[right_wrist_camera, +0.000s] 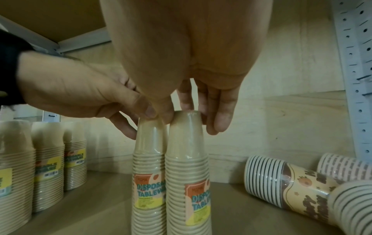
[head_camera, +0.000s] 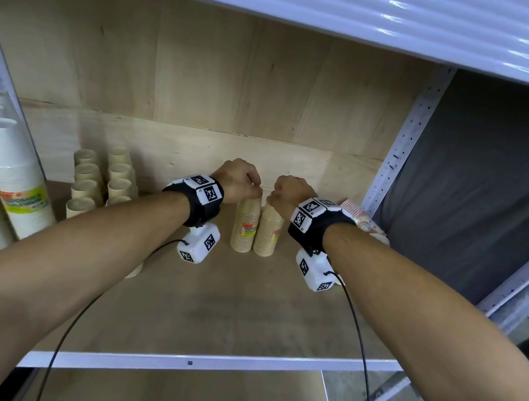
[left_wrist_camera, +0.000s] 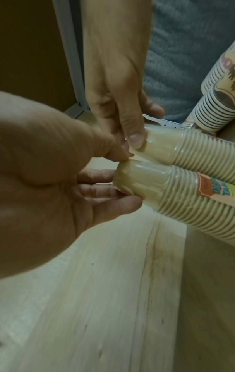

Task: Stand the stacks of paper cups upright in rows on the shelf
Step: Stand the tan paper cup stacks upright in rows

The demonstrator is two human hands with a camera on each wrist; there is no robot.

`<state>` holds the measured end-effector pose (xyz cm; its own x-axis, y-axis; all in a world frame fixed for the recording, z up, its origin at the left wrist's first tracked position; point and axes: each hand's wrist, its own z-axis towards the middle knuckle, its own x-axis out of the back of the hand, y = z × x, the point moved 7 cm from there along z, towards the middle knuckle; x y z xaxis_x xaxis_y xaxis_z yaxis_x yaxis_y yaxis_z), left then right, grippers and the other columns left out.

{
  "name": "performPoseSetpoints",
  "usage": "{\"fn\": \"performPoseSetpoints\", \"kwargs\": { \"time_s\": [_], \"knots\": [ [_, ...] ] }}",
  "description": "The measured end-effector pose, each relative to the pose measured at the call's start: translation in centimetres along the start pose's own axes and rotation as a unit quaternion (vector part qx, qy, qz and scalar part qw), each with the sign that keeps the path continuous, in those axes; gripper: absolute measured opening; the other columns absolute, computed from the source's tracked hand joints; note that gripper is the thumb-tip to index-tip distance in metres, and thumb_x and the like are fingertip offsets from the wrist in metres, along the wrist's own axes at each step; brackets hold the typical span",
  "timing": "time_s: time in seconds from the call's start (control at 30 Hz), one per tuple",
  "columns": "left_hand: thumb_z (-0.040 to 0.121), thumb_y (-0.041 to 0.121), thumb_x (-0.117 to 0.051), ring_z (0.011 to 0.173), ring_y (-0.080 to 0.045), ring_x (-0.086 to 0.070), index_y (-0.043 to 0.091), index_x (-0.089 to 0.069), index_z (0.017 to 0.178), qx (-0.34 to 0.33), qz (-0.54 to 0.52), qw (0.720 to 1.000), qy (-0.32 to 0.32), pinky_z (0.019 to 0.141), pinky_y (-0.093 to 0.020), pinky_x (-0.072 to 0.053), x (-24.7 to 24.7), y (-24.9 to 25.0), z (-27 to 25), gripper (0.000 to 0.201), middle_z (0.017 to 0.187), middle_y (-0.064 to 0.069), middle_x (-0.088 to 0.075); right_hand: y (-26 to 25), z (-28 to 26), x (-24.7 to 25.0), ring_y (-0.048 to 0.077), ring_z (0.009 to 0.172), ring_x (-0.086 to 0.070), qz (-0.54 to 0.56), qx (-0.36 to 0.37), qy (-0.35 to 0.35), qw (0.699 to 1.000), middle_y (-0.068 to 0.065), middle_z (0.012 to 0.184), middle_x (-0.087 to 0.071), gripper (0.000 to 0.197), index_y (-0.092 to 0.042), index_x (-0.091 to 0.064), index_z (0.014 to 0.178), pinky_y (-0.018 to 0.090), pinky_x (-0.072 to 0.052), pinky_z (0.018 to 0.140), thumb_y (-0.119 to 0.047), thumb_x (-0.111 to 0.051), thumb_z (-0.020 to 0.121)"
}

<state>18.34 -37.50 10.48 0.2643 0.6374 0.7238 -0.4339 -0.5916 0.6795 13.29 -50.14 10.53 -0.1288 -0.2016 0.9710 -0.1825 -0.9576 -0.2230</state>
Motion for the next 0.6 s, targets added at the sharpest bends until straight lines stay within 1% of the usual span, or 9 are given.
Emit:
{"fn": "performPoseSetpoints", "kwargs": {
  "time_s": [0.07, 0.17, 0.3, 0.4, 0.43, 0.47, 0.5, 0.53, 0.6],
  "knots": [
    [0.084, 0.024, -0.073, 0.084, -0.018, -0.064, 0.014, -0.069, 0.108, 0.0, -0.005, 1.0, -0.003, 0.076, -0.029, -0.057, -0.1, 0.0, 0.0, 0.026, 0.096, -0.002, -0.065, 0.0, -0.2, 0.2, 0.026, 0.101, -0.059, 0.003, 0.004, 0.006, 1.0, 0.009, 0.115, -0.059, 0.029, -0.011, -0.061, 0.114, 0.029, -0.048, 0.074, -0.022, -0.052, 0.089],
    [0.085, 0.023, -0.072, 0.086, -0.019, -0.064, 0.014, -0.068, 0.108, -0.003, -0.01, 1.0, -0.008, 0.078, -0.031, -0.057, -0.2, -0.1, 0.0, 0.025, 0.096, -0.001, -0.063, -0.1, -0.5, 0.2, 0.026, 0.1, -0.06, 0.013, 0.014, 0.006, 1.0, 0.007, 0.113, -0.059, 0.032, -0.012, -0.061, 0.115, 0.035, -0.055, 0.082, -0.021, -0.055, 0.085],
    [0.085, 0.023, -0.071, 0.087, -0.019, -0.064, 0.014, -0.068, 0.108, -0.004, -0.011, 1.0, -0.007, 0.078, -0.031, -0.057, -0.2, -0.2, 0.1, 0.025, 0.097, -0.003, -0.064, -0.3, -0.4, -0.5, 0.026, 0.097, -0.061, 0.016, 0.024, -0.016, 0.999, 0.007, 0.108, -0.065, 0.034, -0.012, -0.063, 0.112, 0.037, -0.056, 0.082, -0.017, -0.057, 0.079],
    [0.085, 0.022, -0.072, 0.086, -0.019, -0.064, 0.014, -0.069, 0.108, -0.004, -0.012, 1.0, -0.007, 0.077, -0.03, -0.057, -0.3, -0.2, 0.2, 0.025, 0.096, -0.002, -0.064, -0.4, -0.2, -0.6, 0.027, 0.094, -0.062, 0.011, 0.016, -0.016, 1.0, 0.007, 0.104, -0.066, 0.03, -0.011, -0.065, 0.107, 0.033, -0.055, 0.077, -0.015, -0.057, 0.079],
    [0.085, 0.022, -0.072, 0.086, -0.018, -0.064, 0.014, -0.069, 0.108, -0.004, -0.013, 1.0, -0.006, 0.076, -0.03, -0.057, -0.2, -0.3, 0.2, 0.025, 0.096, -0.002, -0.064, -0.5, -0.2, -0.6, 0.028, 0.092, -0.062, 0.008, 0.014, -0.015, 1.0, 0.008, 0.101, -0.065, 0.023, -0.01, -0.065, 0.1, 0.032, -0.054, 0.073, -0.015, -0.057, 0.079],
    [0.085, 0.021, -0.072, 0.085, -0.017, -0.063, 0.014, -0.069, 0.108, -0.002, -0.013, 1.0, -0.005, 0.076, -0.029, -0.056, -0.2, -0.3, 0.2, 0.025, 0.096, -0.002, -0.064, -0.6, -0.2, -0.6, 0.028, 0.09, -0.062, 0.001, 0.009, -0.018, 1.0, 0.008, 0.097, -0.064, 0.012, -0.01, -0.063, 0.089, 0.03, -0.051, 0.068, -0.016, -0.057, 0.08],
    [0.085, 0.021, -0.072, 0.084, -0.017, -0.063, 0.014, -0.069, 0.108, -0.001, -0.013, 1.0, -0.004, 0.075, -0.029, -0.056, -0.2, -0.3, 0.3, 0.024, 0.095, -0.001, -0.064, -0.5, -0.1, -0.6, 0.027, 0.088, -0.062, -0.001, 0.006, -0.019, 1.0, 0.007, 0.095, -0.063, 0.007, -0.012, -0.057, 0.078, 0.029, -0.047, 0.064, -0.018, -0.056, 0.081],
    [0.085, 0.021, -0.072, 0.084, -0.017, -0.063, 0.014, -0.069, 0.108, 0.0, -0.013, 1.0, -0.004, 0.075, -0.028, -0.056, -0.2, -0.3, 0.3, 0.024, 0.095, 0.0, -0.064, -0.4, 0.2, -0.7, 0.026, 0.086, -0.06, -0.002, 0.002, -0.019, 1.0, 0.007, 0.094, -0.062, 0.013, -0.014, -0.051, 0.074, 0.029, -0.043, 0.063, -0.022, -0.056, 0.083],
    [0.084, 0.021, -0.072, 0.085, -0.017, -0.064, 0.014, -0.069, 0.108, 0.0, -0.011, 1.0, -0.006, 0.076, -0.029, -0.056, -0.1, -0.2, 0.4, 0.025, 0.096, -0.001, -0.065, -0.2, 0.4, -0.7, 0.024, 0.084, -0.056, 0.008, -0.006, -0.018, 1.0, 0.006, 0.096, -0.06, 0.016, -0.016, -0.051, 0.078, 0.028, -0.039, 0.062, -0.029, -0.057, 0.084]
  ]
}}
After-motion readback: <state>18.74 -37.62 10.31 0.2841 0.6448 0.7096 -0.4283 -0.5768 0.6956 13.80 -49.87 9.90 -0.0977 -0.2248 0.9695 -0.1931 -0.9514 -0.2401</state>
